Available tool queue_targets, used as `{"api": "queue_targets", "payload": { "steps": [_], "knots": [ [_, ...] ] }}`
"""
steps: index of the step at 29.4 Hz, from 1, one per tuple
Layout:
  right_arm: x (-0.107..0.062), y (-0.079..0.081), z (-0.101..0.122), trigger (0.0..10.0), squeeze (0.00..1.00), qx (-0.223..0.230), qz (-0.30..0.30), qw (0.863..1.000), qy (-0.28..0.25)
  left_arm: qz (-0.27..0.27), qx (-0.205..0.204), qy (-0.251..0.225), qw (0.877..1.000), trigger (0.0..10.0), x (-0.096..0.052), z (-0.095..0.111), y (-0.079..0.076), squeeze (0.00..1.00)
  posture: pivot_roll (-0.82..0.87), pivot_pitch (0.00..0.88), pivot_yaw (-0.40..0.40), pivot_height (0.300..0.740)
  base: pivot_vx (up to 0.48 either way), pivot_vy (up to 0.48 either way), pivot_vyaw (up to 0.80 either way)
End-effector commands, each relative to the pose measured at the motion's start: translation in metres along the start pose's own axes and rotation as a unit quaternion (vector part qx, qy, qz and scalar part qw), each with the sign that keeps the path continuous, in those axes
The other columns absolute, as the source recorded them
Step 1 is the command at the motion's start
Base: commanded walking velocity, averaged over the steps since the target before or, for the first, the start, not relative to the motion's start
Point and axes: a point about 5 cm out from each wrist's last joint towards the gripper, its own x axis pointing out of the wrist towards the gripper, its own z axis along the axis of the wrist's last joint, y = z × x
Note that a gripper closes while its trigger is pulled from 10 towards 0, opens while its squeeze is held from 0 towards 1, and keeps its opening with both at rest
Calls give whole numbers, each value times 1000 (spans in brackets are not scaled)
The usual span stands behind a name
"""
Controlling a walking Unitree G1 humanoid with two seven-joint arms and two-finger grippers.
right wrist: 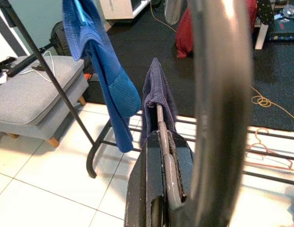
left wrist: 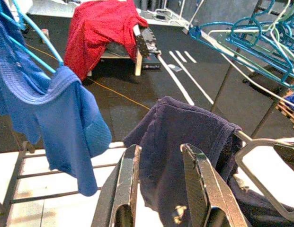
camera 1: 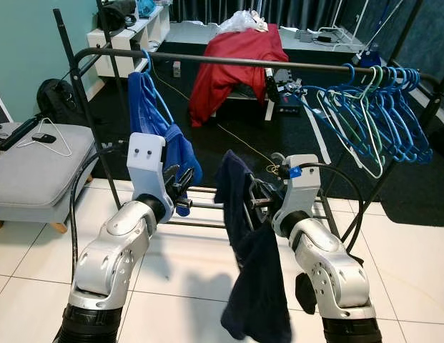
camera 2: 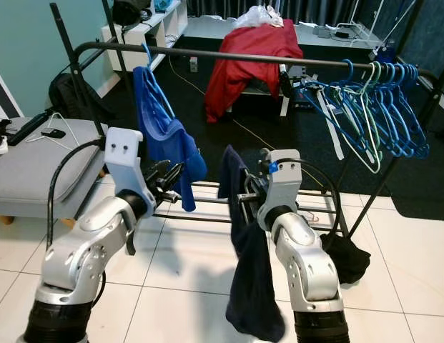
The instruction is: Hang hanger
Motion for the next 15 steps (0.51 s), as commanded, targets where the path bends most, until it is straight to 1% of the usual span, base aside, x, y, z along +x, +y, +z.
{"api": "queue_targets", "payload": {
  "steps": [1,4,5,9,10,15],
  "knots": [
    [0,-1,3,10000,0,8,-3,1000,-8,-1,11,19,1000,10000,2,-5,2,0,7,154,-15,740,0,0,0],
    [-1,-1,2,10000,0,12,-5,1000,-7,-5,9,19,1000,10000,2,-5,3,0,6,149,-12,740,0,0,0],
    [-1,-1,2,10000,0,13,-6,1000,-6,-6,5,19,1000,10000,2,-5,3,0,7,168,-11,740,0,0,0],
    [-1,-1,2,10000,0,13,-6,1000,-6,-6,5,19,1000,10000,2,-5,3,0,7,168,-11,740,0,0,0],
    [0,-1,2,10000,0,13,-6,1000,-5,-8,4,19,1000,10000,2,-5,3,0,9,167,-10,740,0,251,0],
    [1,2,2,10000,0,10,-2,1000,-6,-14,2,19,1000,10000,1,-5,1,0,9,171,-9,740,0,469,0]
  ]
}}
